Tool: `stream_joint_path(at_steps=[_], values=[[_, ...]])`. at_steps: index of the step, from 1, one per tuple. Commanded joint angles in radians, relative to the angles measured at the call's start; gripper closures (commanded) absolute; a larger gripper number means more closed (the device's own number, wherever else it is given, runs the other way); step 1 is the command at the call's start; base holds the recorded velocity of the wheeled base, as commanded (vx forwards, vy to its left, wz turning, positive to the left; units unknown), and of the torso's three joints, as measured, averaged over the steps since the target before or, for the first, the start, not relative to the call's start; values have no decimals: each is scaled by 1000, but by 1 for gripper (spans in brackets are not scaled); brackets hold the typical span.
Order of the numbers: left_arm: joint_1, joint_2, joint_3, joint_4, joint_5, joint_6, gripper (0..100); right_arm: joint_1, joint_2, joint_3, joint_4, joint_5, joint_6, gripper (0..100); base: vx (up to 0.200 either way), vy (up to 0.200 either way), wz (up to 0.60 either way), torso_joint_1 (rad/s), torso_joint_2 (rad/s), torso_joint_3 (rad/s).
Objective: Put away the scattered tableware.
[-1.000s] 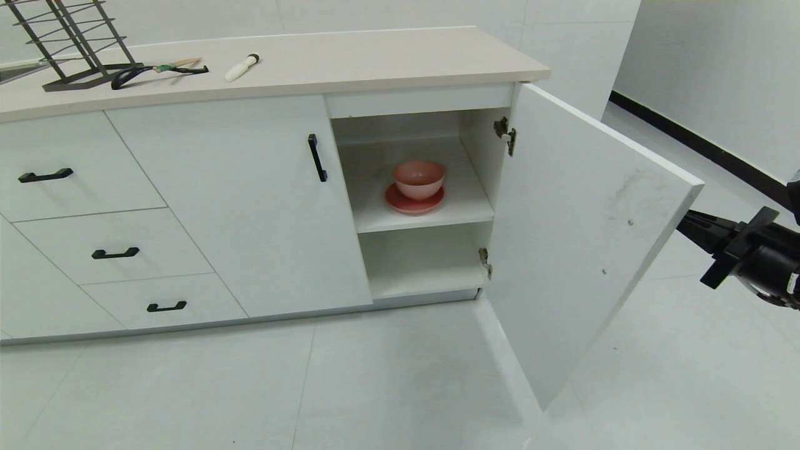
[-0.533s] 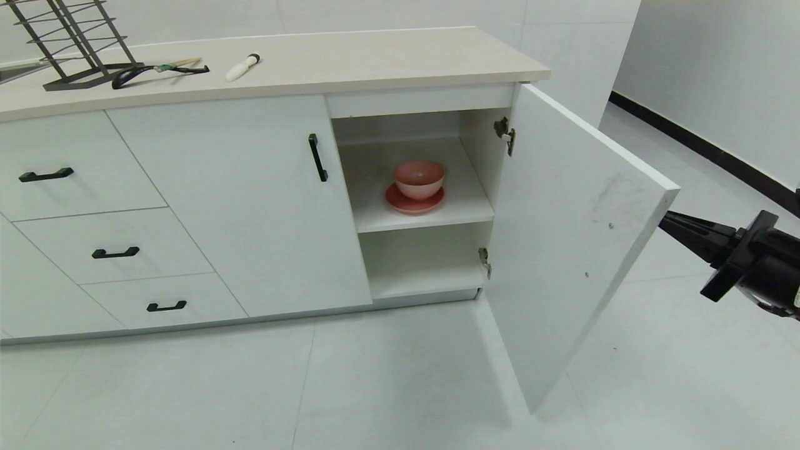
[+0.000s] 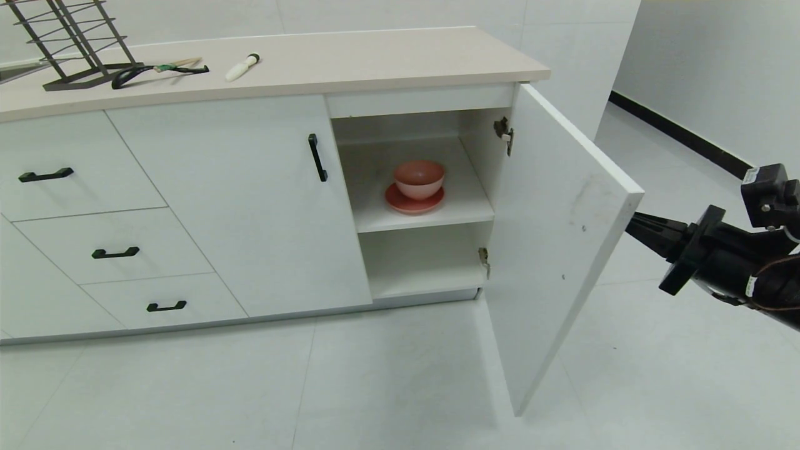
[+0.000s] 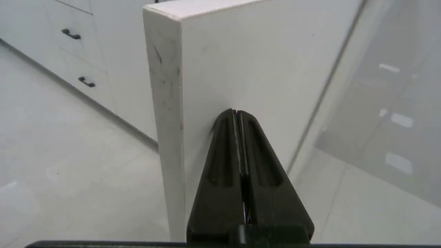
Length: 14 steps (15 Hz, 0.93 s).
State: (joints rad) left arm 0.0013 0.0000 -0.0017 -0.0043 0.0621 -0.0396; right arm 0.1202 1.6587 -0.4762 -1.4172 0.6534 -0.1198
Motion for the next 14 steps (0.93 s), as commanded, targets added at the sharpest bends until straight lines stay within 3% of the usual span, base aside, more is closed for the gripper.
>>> stream_joint_path(at_steps=[1, 7, 14], values=[[0, 0, 0, 0, 1, 0, 0, 76, -4, -1, 3, 0, 0, 100, 0, 0, 0, 0, 0, 0], [0, 0, 0, 0, 1, 1, 0, 196, 39, -53, 4, -1, 2, 100, 0, 0, 0, 0, 0, 0], [0, 0, 0, 1, 1, 0, 0, 328, 202, -222, 1, -5, 35, 100, 0, 0, 0, 0, 0, 0]])
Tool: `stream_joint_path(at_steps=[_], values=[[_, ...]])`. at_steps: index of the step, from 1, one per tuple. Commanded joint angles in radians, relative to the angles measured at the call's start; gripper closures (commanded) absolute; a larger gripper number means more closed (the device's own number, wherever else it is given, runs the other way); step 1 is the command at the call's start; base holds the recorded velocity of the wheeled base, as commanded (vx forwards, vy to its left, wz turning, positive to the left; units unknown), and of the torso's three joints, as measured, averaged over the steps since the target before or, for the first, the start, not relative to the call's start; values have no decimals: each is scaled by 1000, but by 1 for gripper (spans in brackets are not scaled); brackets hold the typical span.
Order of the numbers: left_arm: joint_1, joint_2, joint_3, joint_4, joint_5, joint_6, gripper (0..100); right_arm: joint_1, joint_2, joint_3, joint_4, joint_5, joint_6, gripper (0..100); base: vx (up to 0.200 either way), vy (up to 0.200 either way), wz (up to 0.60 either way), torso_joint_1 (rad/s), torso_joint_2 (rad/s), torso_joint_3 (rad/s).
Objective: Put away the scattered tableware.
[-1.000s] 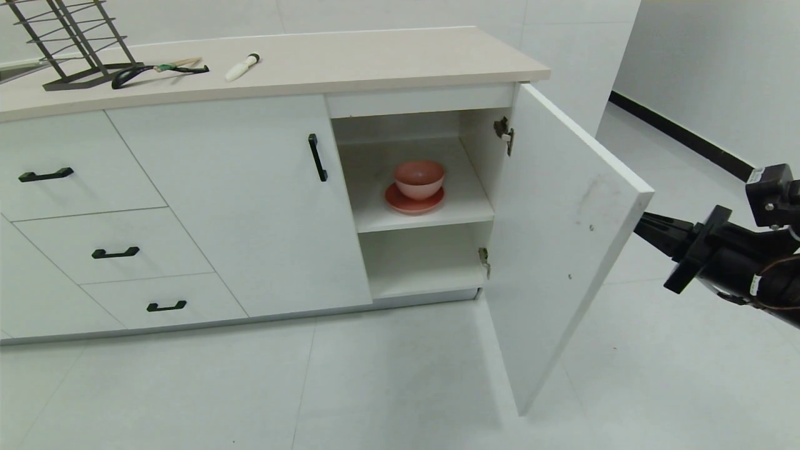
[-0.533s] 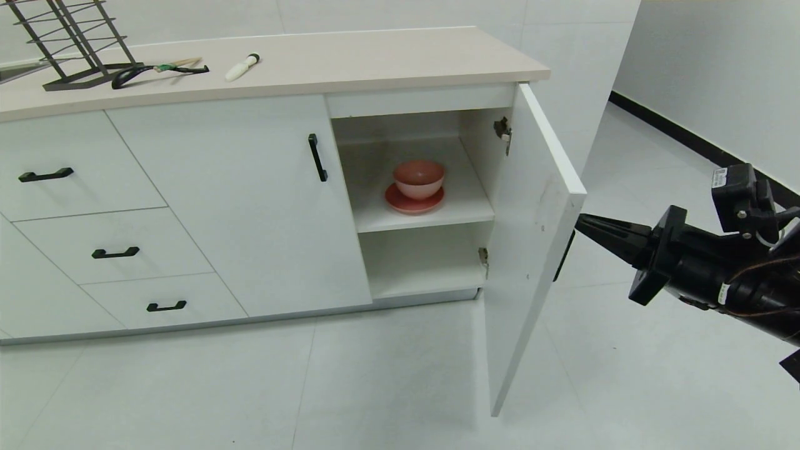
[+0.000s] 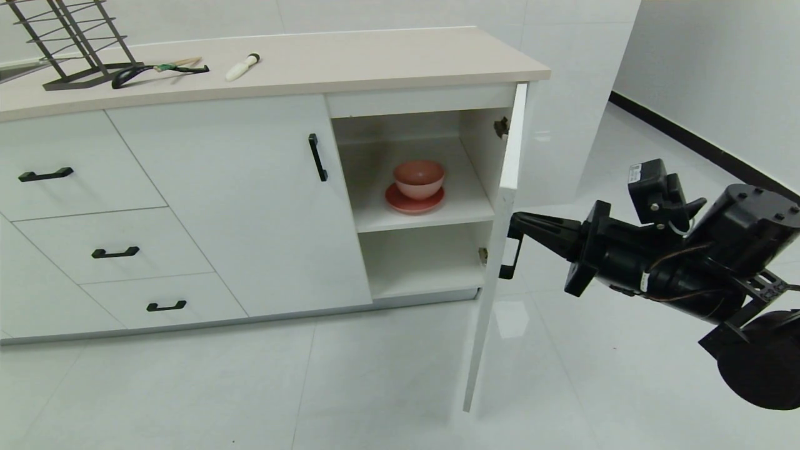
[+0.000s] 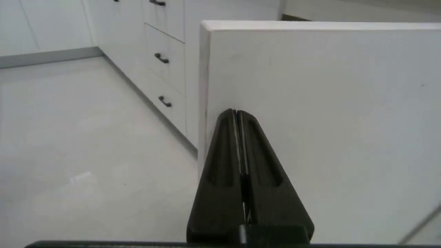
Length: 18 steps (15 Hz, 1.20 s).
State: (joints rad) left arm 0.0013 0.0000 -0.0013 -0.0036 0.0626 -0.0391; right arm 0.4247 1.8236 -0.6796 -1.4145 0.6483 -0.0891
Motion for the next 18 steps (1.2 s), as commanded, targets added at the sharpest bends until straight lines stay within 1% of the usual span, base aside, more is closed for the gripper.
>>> stream_joint_path(at_steps=[1, 4, 6, 8, 10, 11, 12, 13, 14, 16, 18], values=[[0, 0, 0, -1, 0, -1, 0, 42, 51, -31, -6, -1, 11, 100, 0, 0, 0, 0, 0, 0], [0, 0, 0, -1, 0, -4, 0, 48, 79, -103, -6, -13, 29, 100, 0, 0, 0, 0, 0, 0], [0, 0, 1, -1, 0, -4, 0, 49, 105, -153, -9, -85, 72, 100, 0, 0, 0, 0, 0, 0], [0, 0, 0, -1, 0, -4, 0, 49, 146, -166, -15, -88, 78, 100, 0, 0, 0, 0, 0, 0], [0, 0, 1, -1, 0, -4, 0, 66, 198, -227, -24, -95, 86, 100, 0, 0, 0, 0, 0, 0], [0, 0, 0, -1, 0, -4, 0, 83, 230, -268, -44, -118, 114, 100, 0, 0, 0, 0, 0, 0], [0, 0, 0, -1, 0, -4, 0, 92, 241, -282, -55, -130, 127, 100, 0, 0, 0, 0, 0, 0], [0, 0, 1, -1, 0, -4, 0, 128, 293, -327, -124, -200, 186, 100, 0, 0, 0, 0, 0, 0], [0, 0, 1, -1, 0, -4, 0, 152, 341, -376, -156, -246, 229, 100, 0, 0, 0, 0, 0, 0], [0, 0, 0, -1, 0, -4, 0, 166, 390, -442, -156, -253, 253, 100, 0, 0, 0, 0, 0, 0], [0, 0, 0, -1, 0, -4, 0, 166, 410, -449, -156, -253, 253, 100, 0, 0, 0, 0, 0, 0]])
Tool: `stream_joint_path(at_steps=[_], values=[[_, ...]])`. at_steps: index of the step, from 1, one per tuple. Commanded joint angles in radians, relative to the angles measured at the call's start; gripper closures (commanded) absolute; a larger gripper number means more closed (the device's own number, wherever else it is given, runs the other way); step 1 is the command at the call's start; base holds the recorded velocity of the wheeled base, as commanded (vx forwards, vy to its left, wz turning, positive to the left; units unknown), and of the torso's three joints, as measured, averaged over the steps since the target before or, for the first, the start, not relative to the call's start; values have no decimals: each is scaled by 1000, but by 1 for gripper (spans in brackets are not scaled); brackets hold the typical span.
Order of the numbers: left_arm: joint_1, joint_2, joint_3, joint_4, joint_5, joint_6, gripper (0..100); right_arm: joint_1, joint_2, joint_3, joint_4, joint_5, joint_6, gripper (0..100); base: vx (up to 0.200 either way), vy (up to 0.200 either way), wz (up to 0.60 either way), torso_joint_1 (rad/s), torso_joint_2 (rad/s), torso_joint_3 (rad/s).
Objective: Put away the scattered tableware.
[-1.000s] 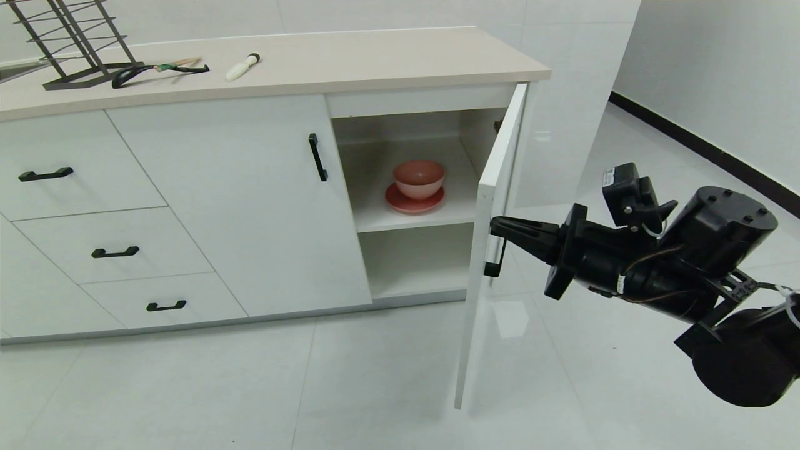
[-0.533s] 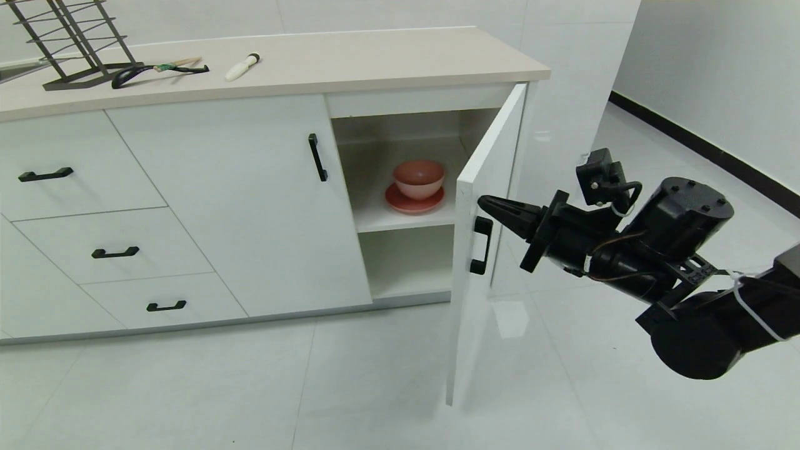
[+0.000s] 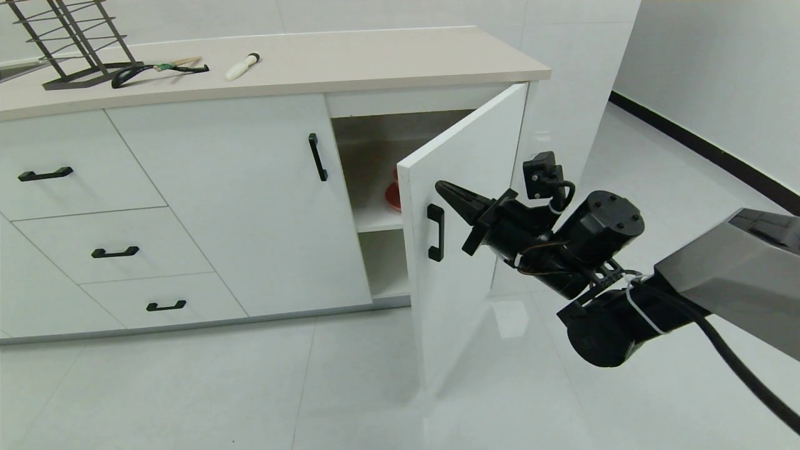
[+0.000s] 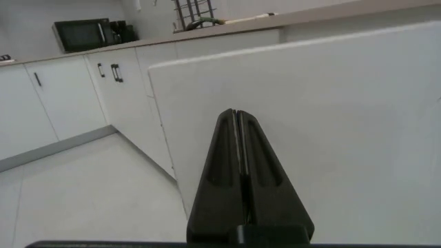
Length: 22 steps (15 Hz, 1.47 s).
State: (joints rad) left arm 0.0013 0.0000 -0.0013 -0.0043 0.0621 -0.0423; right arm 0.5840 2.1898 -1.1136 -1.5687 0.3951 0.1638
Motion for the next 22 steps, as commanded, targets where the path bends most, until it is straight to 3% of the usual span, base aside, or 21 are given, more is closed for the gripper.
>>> stream_joint_path(at_steps=[1, 9, 15, 19, 20, 22], values=[[0, 0, 0, 0, 1, -1, 0, 8, 51, -22, -2, -1, 0, 100, 0, 0, 0, 0, 0, 0], [0, 0, 0, 0, 1, -2, 0, 42, 142, -186, -2, -75, 19, 100, 0, 0, 0, 0, 0, 0], [0, 0, 1, 0, 1, 1, 0, 56, 30, -64, -2, -75, 17, 100, 0, 0, 0, 0, 0, 0], [0, 0, 1, 0, 1, 6, 0, 60, -343, 443, -2, -76, 10, 100, 0, 0, 0, 0, 0, 0], [0, 0, 1, 1, -1, 13, 0, 53, -495, 633, -2, -76, -1, 100, 0, 0, 0, 0, 0, 0], [0, 0, 1, 0, -7, 27, 0, -78, -792, 907, -2, -58, -27, 100, 0, 0, 0, 0, 0, 0]])
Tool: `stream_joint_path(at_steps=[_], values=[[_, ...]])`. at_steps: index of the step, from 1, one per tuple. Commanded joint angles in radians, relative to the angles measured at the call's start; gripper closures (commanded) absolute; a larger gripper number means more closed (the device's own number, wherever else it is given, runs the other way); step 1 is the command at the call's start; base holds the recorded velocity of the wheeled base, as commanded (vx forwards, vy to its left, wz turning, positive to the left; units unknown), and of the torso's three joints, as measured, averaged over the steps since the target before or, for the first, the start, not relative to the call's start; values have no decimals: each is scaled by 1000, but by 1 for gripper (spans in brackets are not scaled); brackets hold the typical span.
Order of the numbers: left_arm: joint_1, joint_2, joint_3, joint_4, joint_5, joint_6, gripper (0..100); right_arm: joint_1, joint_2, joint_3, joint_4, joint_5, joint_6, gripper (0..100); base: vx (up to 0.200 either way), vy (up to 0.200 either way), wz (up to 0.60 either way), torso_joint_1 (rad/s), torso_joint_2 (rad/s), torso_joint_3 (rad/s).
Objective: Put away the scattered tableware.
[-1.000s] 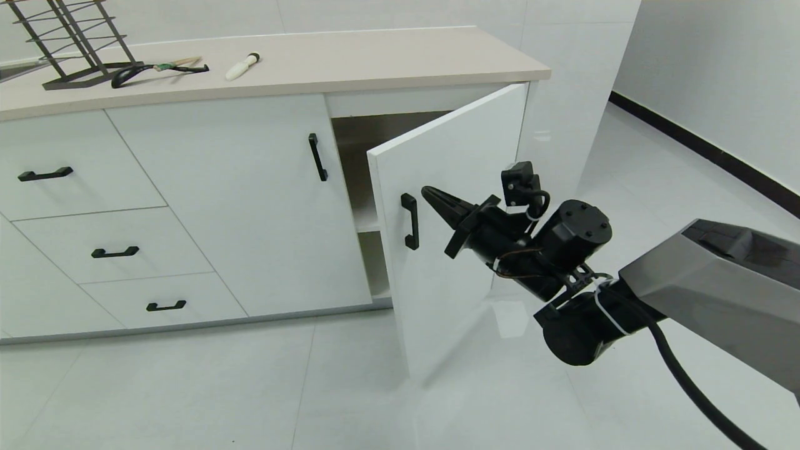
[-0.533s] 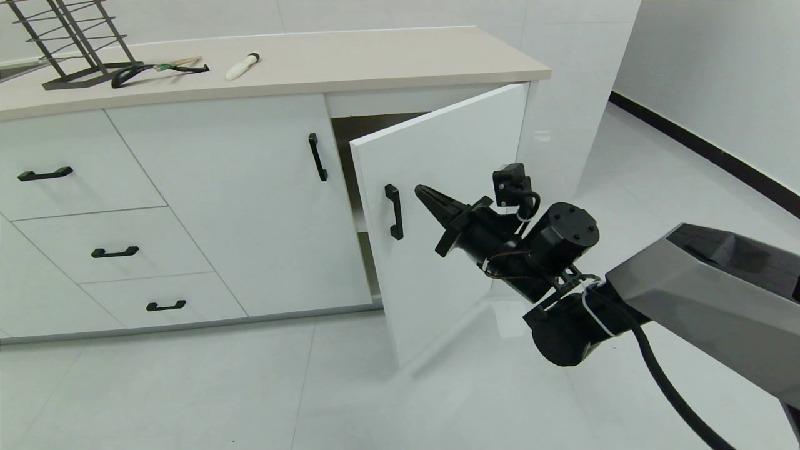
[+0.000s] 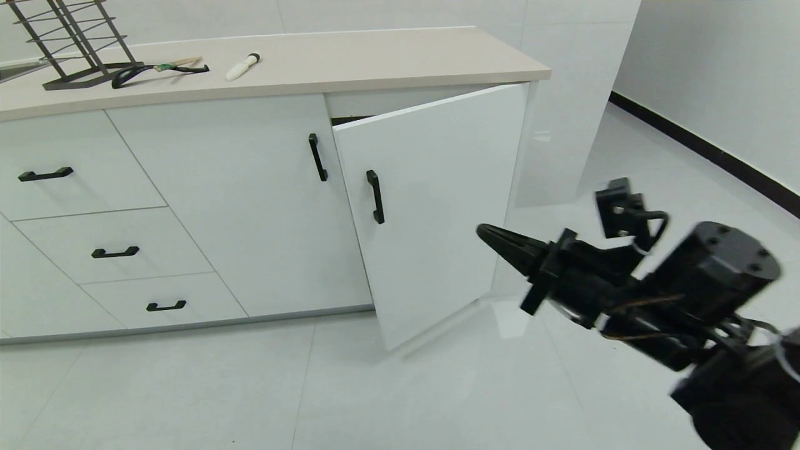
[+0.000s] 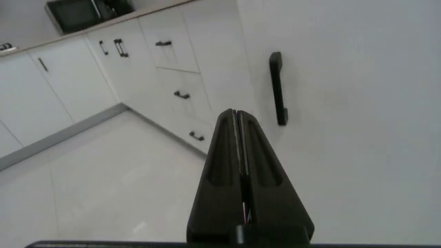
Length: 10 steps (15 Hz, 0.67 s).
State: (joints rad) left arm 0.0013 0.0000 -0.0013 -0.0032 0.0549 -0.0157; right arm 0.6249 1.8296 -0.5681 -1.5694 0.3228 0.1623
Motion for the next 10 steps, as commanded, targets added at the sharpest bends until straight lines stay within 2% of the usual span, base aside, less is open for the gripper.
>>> stream_joint_path(at_steps=[1, 2, 3, 4, 5, 8, 10], values=[[0, 0, 0, -1, 0, -1, 0, -220, -558, 468, -1, 52, -43, 100, 0, 0, 0, 0, 0, 0], [0, 0, 1, -1, 0, -9, 0, -333, -696, 568, -1, 110, -63, 100, 0, 0, 0, 0, 0, 0], [0, 0, 1, -3, 2, -13, 0, -430, -862, 562, 45, 134, -64, 100, 0, 0, 0, 0, 0, 0], [0, 0, 1, -3, 2, -9, 0, -461, -955, 568, 101, 142, -64, 100, 0, 0, 0, 0, 0, 0], [0, 0, 1, -3, 0, -3, 0, -467, -1095, 568, 246, 153, -73, 100, 0, 0, 0, 0, 0, 0], [0, 0, 1, -3, 0, -6, 0, -478, -1360, 568, 560, 153, -75, 100, 0, 0, 0, 0, 0, 0], [0, 0, 1, -3, 0, -4, 0, -553, -1509, 568, 738, 154, -76, 100, 0, 0, 0, 0, 0, 0]])
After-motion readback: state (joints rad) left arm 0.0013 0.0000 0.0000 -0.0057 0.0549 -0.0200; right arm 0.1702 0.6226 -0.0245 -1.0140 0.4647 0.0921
